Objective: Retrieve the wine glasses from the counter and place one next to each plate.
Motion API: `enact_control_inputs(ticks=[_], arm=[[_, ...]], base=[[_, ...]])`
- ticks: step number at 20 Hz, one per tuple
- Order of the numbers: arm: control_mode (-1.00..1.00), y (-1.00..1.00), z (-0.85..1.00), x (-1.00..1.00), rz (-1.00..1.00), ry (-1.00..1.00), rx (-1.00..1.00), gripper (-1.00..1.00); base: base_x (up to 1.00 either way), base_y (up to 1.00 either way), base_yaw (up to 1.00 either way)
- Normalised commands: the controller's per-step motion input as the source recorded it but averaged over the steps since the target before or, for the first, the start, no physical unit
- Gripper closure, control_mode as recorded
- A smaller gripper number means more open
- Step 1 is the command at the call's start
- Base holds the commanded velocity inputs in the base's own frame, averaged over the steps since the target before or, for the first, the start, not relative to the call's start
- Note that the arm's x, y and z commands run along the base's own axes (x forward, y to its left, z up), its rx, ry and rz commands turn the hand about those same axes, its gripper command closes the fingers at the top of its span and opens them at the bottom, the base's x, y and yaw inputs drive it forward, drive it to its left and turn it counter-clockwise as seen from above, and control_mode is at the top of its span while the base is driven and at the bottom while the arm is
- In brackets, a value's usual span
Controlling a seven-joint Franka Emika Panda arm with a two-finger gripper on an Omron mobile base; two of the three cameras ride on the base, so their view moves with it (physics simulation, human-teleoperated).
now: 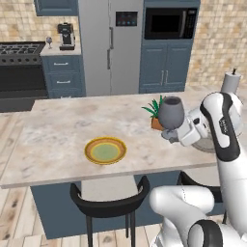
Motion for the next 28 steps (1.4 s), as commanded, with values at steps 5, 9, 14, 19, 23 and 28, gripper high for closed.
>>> enact_control_inputs(ticks=[5,9,14,19,23,28], arm=[[-1.0,-0.03,-0.48,0.57,-0.02,0.03,0.0,1.0],[-1.0,0.0,-0.57,0.65,0.0,0.04,0.0,1.0],[-1.0,0.0,-0.58,0.64,0.0,0.03,0.0,1.0],[-1.0,0.0,-0.5,0.45,0.0,0.0,-0.03,1.0],[-1.0,0.0,-0.52,0.51,0.0,0.0,-0.03,1.0],[-1.0,0.0,-0.48,0.52,0.0,0.0,-0.02,1.0]], base=[[0.0,0.0,0.0],[0.0,0.0,0.0],[0.0,0.0,0.0],[0.0,0.0,0.0],[0.0,0.0,0.0],[0.0,0.0,0.0]])
